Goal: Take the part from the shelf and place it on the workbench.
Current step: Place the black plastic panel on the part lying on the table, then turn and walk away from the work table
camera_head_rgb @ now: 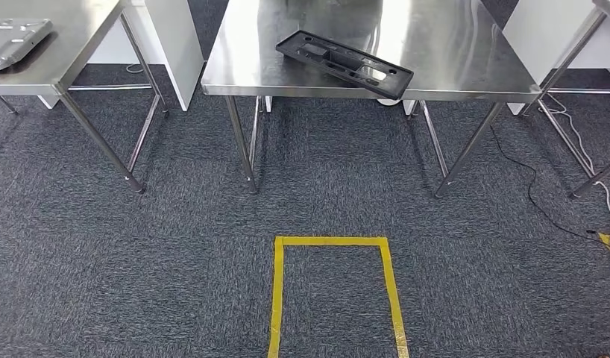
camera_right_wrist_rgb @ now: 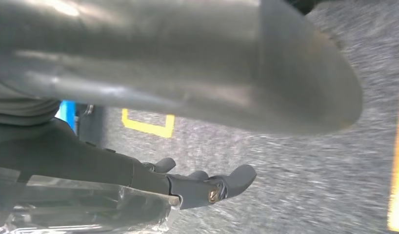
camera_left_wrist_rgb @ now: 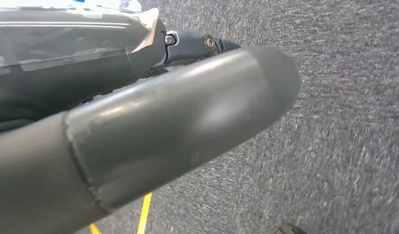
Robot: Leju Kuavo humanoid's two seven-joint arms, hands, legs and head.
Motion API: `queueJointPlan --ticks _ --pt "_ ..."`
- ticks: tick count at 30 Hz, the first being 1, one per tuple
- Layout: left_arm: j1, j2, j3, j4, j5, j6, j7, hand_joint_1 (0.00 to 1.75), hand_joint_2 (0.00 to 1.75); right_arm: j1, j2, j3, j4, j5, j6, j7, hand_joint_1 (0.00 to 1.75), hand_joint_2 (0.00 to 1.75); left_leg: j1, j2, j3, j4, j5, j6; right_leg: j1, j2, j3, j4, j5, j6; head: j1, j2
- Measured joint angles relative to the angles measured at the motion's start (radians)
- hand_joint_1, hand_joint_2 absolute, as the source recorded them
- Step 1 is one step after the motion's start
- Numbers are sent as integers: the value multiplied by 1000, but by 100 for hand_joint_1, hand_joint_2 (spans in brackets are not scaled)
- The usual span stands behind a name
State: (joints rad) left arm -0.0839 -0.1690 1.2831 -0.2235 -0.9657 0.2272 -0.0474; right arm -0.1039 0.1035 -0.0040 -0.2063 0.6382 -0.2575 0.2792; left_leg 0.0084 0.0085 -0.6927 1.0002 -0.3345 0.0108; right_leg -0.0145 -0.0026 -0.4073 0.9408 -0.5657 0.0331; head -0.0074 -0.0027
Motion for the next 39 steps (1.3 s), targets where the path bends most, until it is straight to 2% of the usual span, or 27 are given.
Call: queueJointPlan --ticks 1,2,4,5,6,7,8,9,11,13,15,17,19,20,21,22,23,24,26,27,29,32,34,36,37,38,39 --pt "-1 -21 -5 0 -3 29 -7 0 0 3 2 -2 1 -1 -6 1 0 0 1 -2 -7 10 -21 -5 -4 -2 -10 0 12 -10 -1 0" --pt "-3 -44 -9 0 -5 61 -12 0 0 5 4 -5 2 -3 -11 2 0 0 2 -4 -16 41 -62 -9 -9 -5 -21 0 25 -20 -2 0" --pt "-7 -81 -14 4 -5 97 -17 0 0 7 8 -12 2 -6 -19 1 0 0 5 -6 -41 163 -173 -16 -8 -10 -47 5 46 -33 -4 0" --pt "-9 -91 -15 6 -5 100 -18 0 0 7 9 -15 2 -7 -20 -1 0 0 6 -6 -50 231 -208 -18 -6 -12 -59 9 56 -35 -4 0" --pt "-12 -100 -16 9 -4 100 -18 0 0 7 9 -19 2 -8 -21 -3 0 0 6 -7 -49 277 -221 -20 -4 -13 -73 13 65 -34 -4 0" --pt "-14 -106 -16 11 -4 101 -18 0 0 7 9 -23 2 -8 -22 -4 0 0 5 -7 -33 290 -212 -19 -2 -14 -87 19 73 -32 -4 0" --pt "-16 -109 -16 12 -4 102 -18 0 0 7 9 -26 2 -9 -23 -4 0 0 5 -7 2 264 -191 -16 -1 -14 -100 25 80 -30 -5 0" --pt "-17 -111 -16 12 -4 102 -19 0 0 8 8 -29 2 -10 -25 -5 0 0 4 -7 54 204 -170 -10 -1 -14 -112 32 85 -27 -5 0" --pt "-18 -112 -17 12 -4 104 -19 0 0 8 10 -35 2 -17 -29 -9 0 0 0 -10 150 68 -161 4 1 -15 -131 43 92 -19 -5 0" --pt "-19 -114 -18 13 -6 106 -19 0 0 8 13 -45 2 -26 -34 -16 0 0 -8 -12 184 7 -171 14 0 -17 -140 47 102 -5 -4 0" --pt "-19 -117 -19 14 -7 107 -19 0 0 8 13 -53 2 -30 -36 -21 0 0 -8 -10 182 -10 -162 24 1 -17 -146 49 109 10 -4 0" --pt "-20 -120 -20 15 -7 107 -21 0 0 10 12 -58 3 -33 -38 -22 0 0 -3 -5 179 -25 -147 37 2 -13 -158 62 95 15 -4 0" --pt "-22 -122 -22 15 -8 108 -28 0 0 11 9 -64 3 -37 -42 -22 0 0 0 -1 166 -30 -132 44 0 -7 -187 133 34 6 0 0" --pt "-22 -122 -23 16 -9 109 -31 0 0 12 8 -69 4 -39 -45 -23 0 0 0 0 155 -31 -122 46 0 -4 -208 196 -7 2 3 0" --pt "-22 -122 -25 16 -9 110 -33 0 0 13 8 -73 4 -41 -47 -24 0 0 1 2 142 -30 -113 46 -2 -3 -226 262 -39 2 5 0" --pt "-22 -123 -26 17 -9 112 -33 0 0 14 7 -77 4 -43 -50 -25 0 0 1 3 128 -30 -103 44 -4 -2 -234 312 -55 7 5 0" --pt "-22 -123 -28 18 -9 115 -31 0 0 15 6 -81 4 -44 -52 -27 0 0 2 4 115 -29 -92 42 -7 -2 -228 331 -50 17 5 0" --pt "-22 -123 -29 19 -8 117 -30 0 0 15 4 -84 4 -45 -54 -30 0 0 3 5 101 -28 -82 38 -11 -2 -203 312 -28 31 5 0" --pt "-22 -123 -30 22 -6 120 -28 0 0 15 2 -91 4 -45 -57 -35 0 0 5 5 75 -21 -63 25 -19 -2 -104 180 18 51 6 0" --pt "-22 -124 -30 22 -5 121 -28 0 0 13 1 -93 4 -45 -57 -37 0 0 5 4 65 -16 -55 18 -19 1 -52 100 22 51 7 0" --pt "-22 -123 -30 23 -3 123 -27 0 0 13 1 -98 5 -45 -58 -39 0 0 2 4 55 -11 -36 4 -14 7 -2 11 11 38 7 0" --pt "-20 -123 -30 24 2 124 -28 0 0 15 -1 -102 6 -45 -59 -39 0 0 4 2 49 -11 -22 -6 -13 8 -16 13 15 19 2 0" --pt "-19 -123 -30 25 5 125 -34 0 0 17 -2 -103 6 -45 -59 -39 0 0 9 1 36 25 -74 -11 -16 4 -28 13 27 -4 2 0" --pt "-18 -123 -30 25 9 126 -41 0 0 18 -2 -104 6 -45 -59 -39 0 0 11 -1 7 132 -176 -17 -10 -1 -49 14 46 -29 1 0" --pt "-18 -123 -30 25 10 126 -44 0 0 19 -2 -105 7 -45 -59 -39 0 0 11 -2 -9 199 -217 -18 -6 -2 -62 14 56 -36 1 0" --pt "-18 -122 -31 26 5 124 -46 0 0 19 -2 -105 7 -44 -58 -39 0 0 11 -2 -17 257 -233 -18 -1 -3 -74 15 65 -40 1 0" --pt "-17 -122 -32 26 -3 122 -49 0 0 20 -2 -105 7 -45 -58 -39 0 0 11 -2 -14 288 -225 -16 3 -4 -84 17 74 -41 1 0"
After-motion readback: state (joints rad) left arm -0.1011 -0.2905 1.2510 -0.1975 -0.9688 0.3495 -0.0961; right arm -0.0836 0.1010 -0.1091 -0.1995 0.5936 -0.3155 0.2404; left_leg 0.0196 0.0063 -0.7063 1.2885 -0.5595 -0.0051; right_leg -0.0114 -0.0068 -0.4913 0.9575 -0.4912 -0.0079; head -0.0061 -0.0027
